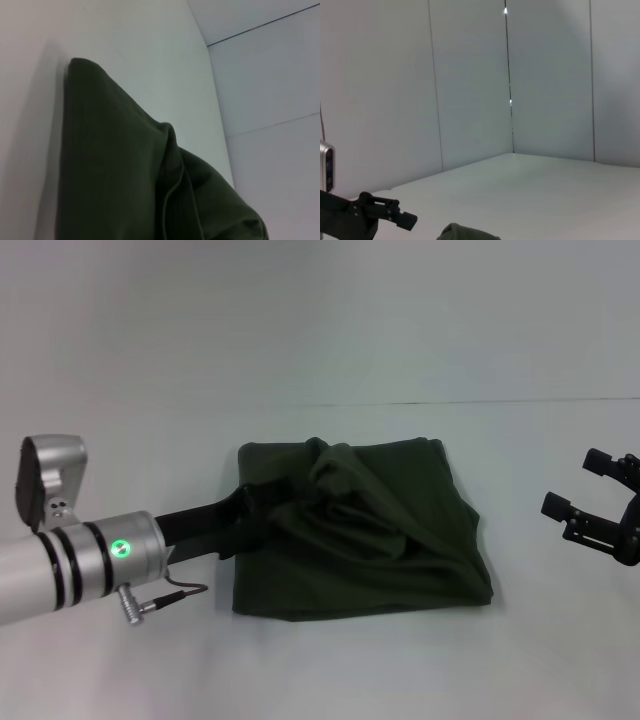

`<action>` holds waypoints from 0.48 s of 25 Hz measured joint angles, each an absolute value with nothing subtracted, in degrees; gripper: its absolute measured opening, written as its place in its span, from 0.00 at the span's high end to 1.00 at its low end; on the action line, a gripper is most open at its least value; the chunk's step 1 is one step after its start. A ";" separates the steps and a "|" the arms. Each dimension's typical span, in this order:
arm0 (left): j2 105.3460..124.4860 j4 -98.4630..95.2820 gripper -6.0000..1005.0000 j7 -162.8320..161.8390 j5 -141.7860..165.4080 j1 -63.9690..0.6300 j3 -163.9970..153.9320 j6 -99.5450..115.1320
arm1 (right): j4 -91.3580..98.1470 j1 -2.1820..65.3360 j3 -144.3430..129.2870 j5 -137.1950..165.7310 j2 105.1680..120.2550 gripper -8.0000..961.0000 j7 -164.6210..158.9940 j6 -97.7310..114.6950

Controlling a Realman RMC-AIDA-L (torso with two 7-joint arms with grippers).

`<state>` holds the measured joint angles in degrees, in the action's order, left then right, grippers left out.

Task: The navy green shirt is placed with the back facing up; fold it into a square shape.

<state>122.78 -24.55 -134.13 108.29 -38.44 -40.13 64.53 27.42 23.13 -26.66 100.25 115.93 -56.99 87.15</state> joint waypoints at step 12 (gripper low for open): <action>123.04 -22.52 0.12 -134.77 108.28 -40.43 -40.23 61.25 | 27.42 22.48 -25.99 100.19 115.90 0.02 -56.42 87.58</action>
<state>123.04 -22.52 -134.77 108.28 -40.43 -40.23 61.25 27.42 22.48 -25.99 100.19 115.90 -56.42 87.58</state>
